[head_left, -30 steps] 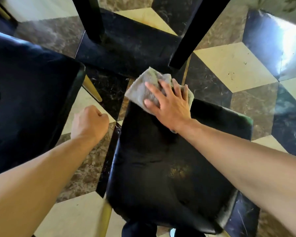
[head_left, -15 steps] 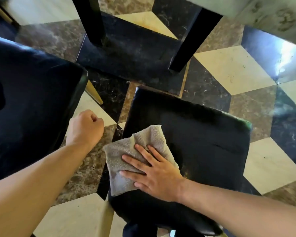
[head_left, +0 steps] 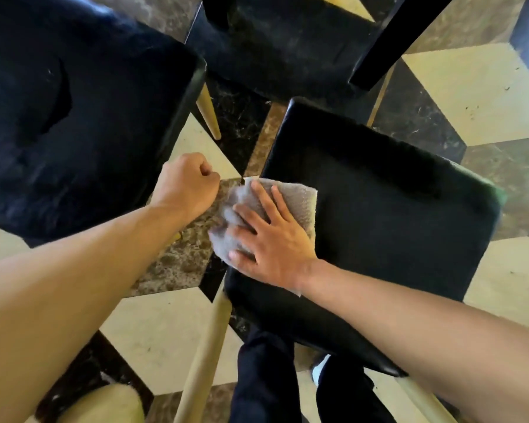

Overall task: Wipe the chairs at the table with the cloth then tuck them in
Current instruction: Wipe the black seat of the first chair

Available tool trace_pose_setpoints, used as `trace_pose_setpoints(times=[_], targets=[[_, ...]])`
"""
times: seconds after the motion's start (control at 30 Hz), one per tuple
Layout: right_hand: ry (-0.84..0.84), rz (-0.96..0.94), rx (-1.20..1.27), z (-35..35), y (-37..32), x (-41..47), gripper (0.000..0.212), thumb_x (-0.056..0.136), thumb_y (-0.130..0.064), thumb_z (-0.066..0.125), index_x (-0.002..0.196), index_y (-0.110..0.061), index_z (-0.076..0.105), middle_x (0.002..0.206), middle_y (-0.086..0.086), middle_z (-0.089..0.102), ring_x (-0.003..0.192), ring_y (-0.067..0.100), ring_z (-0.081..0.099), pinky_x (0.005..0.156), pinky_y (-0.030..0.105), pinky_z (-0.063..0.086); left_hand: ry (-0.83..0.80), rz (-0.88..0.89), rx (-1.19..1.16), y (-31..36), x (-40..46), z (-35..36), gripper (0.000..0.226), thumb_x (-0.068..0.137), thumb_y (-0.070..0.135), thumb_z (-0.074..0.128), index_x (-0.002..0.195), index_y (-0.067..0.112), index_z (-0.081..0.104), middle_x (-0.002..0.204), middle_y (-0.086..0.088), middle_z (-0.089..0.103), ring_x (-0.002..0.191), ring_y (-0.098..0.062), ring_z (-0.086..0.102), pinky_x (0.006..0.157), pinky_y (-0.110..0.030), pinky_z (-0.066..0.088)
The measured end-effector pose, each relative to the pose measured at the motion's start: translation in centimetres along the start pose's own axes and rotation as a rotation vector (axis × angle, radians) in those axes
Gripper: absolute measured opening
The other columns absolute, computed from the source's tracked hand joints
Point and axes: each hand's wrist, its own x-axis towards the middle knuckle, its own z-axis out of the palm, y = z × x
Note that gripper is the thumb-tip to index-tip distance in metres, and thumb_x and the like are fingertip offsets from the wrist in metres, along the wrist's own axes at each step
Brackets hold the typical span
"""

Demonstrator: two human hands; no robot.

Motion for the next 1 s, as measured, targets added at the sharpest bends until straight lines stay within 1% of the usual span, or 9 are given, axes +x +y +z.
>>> trace_pose_setpoints(times=[0.1, 0.2, 0.33, 0.43, 0.57, 0.67, 0.73, 0.9, 1.0], targets=[[-0.005, -0.142, 0.034, 1.7, -2.1, -5.6, 0.046, 0.101, -0.050, 0.048, 0.143, -0.033, 0.056, 0.166, 0.003, 0.031, 0.157, 0.040, 0.005, 0.126, 0.058, 0.007, -0.113, -0.033, 0.041, 0.0, -0.5, -0.3, 0.016, 0.094, 0.016, 0.055, 0.086, 0.013, 0.069, 0.087, -0.008, 0.072, 0.082, -0.026, 0.068, 0.078, -0.045, 0.060], [-0.068, -0.252, -0.020, 2.8, -2.2, -11.5, 0.043, 0.103, -0.043, 0.049, 0.146, -0.040, 0.050, 0.171, -0.001, 0.016, 0.157, 0.040, 0.006, 0.125, 0.058, 0.012, -0.332, -0.080, 0.083, 0.2, -1.1, -0.2, 0.017, 0.098, 0.020, 0.053, 0.094, 0.013, 0.067, 0.087, -0.011, 0.075, 0.081, -0.027, 0.072, 0.077, -0.042, 0.061], [-0.199, -0.549, -0.117, 2.3, 1.6, -15.5, 0.053, 0.098, -0.036, 0.048, 0.151, -0.044, 0.040, 0.172, -0.003, 0.012, 0.157, 0.039, 0.003, 0.127, 0.057, 0.010, -0.537, -0.072, 0.151, -0.1, -2.3, 0.1, 0.017, 0.100, 0.022, 0.053, 0.096, 0.013, 0.067, 0.089, -0.011, 0.075, 0.073, -0.022, 0.071, 0.057, -0.031, 0.054], [-0.235, -0.584, -0.151, 1.4, 3.0, -13.0, 0.062, 0.097, -0.047, 0.046, 0.157, -0.044, 0.029, 0.172, -0.004, 0.003, 0.157, 0.036, -0.004, 0.127, 0.056, 0.006, -0.553, -0.081, 0.172, -0.3, -2.8, 0.1, 0.017, 0.101, 0.022, 0.054, 0.096, 0.012, 0.067, 0.087, -0.010, 0.075, 0.072, -0.023, 0.071, 0.055, -0.031, 0.053], [-0.102, -0.257, -0.070, 1.6, 0.2, -8.4, 0.063, 0.099, -0.060, 0.043, 0.158, -0.041, 0.031, 0.172, 0.000, 0.008, 0.157, 0.038, -0.003, 0.125, 0.059, 0.007, -0.532, -0.076, 0.200, 0.1, -3.1, 0.2, 0.022, 0.102, 0.021, 0.053, 0.097, 0.006, 0.068, 0.087, -0.015, 0.075, 0.070, -0.028, 0.069, 0.065, -0.040, 0.060], [-0.036, -0.122, -0.035, 2.5, -2.2, -8.9, 0.062, 0.097, -0.056, 0.047, 0.156, -0.040, 0.035, 0.172, 0.003, 0.011, 0.156, 0.042, -0.003, 0.124, 0.061, 0.008, -0.558, -0.039, 0.272, 0.7, -3.3, -0.2, 0.019, 0.102, 0.021, 0.055, 0.097, 0.008, 0.068, 0.084, -0.013, 0.075, 0.067, -0.025, 0.069, 0.056, -0.036, 0.057], [-0.062, -0.229, -0.061, 3.1, -2.0, -11.1, 0.061, 0.098, -0.050, 0.047, 0.157, -0.042, 0.033, 0.172, 0.002, 0.006, 0.156, 0.042, -0.006, 0.124, 0.061, 0.006, -0.564, -0.022, 0.345, 1.3, -3.5, -1.0, 0.017, 0.101, 0.022, 0.056, 0.097, 0.011, 0.068, 0.085, -0.011, 0.075, 0.068, -0.025, 0.071, 0.050, -0.031, 0.054], [-0.176, -0.553, -0.095, 2.8, 3.3, -20.1, 0.055, 0.093, -0.033, 0.056, 0.146, -0.039, 0.047, 0.172, 0.000, 0.009, 0.157, 0.040, -0.005, 0.126, 0.058, 0.008, -0.546, 0.004, 0.483, 4.7, -4.7, -2.1, 0.019, 0.102, 0.021, 0.053, 0.101, 0.008, 0.067, 0.090, -0.015, 0.074, 0.080, -0.033, 0.072, 0.056, -0.033, 0.053], [-0.263, -0.710, -0.119, 1.7, 8.1, -25.6, 0.047, 0.095, -0.033, 0.051, 0.141, -0.041, 0.052, 0.172, -0.004, 0.011, 0.158, 0.035, -0.002, 0.127, 0.055, 0.009, -0.563, 0.042, 0.568, 7.8, -6.3, -0.1, 0.027, 0.104, 0.021, 0.049, 0.103, 0.000, 0.067, 0.086, -0.019, 0.073, 0.065, -0.028, 0.066, 0.052, -0.029, 0.050]])
